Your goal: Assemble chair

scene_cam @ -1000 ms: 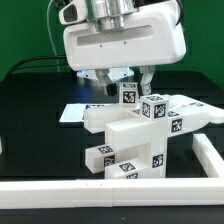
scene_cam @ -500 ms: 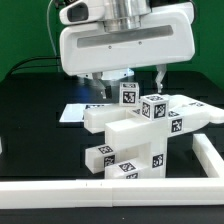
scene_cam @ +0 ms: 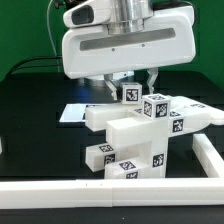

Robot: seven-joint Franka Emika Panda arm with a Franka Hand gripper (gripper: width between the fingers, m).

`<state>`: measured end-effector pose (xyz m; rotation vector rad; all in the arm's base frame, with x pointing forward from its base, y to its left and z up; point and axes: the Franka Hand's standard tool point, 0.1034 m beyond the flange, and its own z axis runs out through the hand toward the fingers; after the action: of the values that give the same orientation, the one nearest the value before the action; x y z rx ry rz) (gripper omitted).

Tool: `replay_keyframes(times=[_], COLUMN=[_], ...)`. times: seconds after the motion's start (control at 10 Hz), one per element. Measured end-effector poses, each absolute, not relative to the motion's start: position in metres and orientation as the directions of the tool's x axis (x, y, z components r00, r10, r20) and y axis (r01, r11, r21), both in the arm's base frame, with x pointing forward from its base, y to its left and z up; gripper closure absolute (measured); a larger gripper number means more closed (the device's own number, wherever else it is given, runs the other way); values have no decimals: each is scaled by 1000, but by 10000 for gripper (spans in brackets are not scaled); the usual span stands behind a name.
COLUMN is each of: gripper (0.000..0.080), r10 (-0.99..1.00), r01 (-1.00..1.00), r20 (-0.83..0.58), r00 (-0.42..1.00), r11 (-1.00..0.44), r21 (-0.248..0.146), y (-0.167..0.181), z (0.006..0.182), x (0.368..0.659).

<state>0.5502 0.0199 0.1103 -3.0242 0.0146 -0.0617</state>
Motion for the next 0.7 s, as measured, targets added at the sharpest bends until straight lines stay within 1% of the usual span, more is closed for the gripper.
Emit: replay_keyframes(times=[0.1, 0.2, 0.4, 0.5, 0.6, 0.7], gripper=[537, 537, 537, 537, 537, 537], r10=[-76, -174, -442, -514, -616, -701], r01=[-72, -169, -428, -500, -600, -680], r20=[32, 24, 60, 51, 40, 28], r00=[997, 985, 895, 856, 786, 712], r11=[-990, -977, -889, -849, -777, -700], r21=[-120, -129, -163, -173, -190, -217], y=[20, 20, 14, 15, 15, 13], z=[110, 110, 108, 108, 108, 108], x=[550, 550, 552, 552, 554, 555])
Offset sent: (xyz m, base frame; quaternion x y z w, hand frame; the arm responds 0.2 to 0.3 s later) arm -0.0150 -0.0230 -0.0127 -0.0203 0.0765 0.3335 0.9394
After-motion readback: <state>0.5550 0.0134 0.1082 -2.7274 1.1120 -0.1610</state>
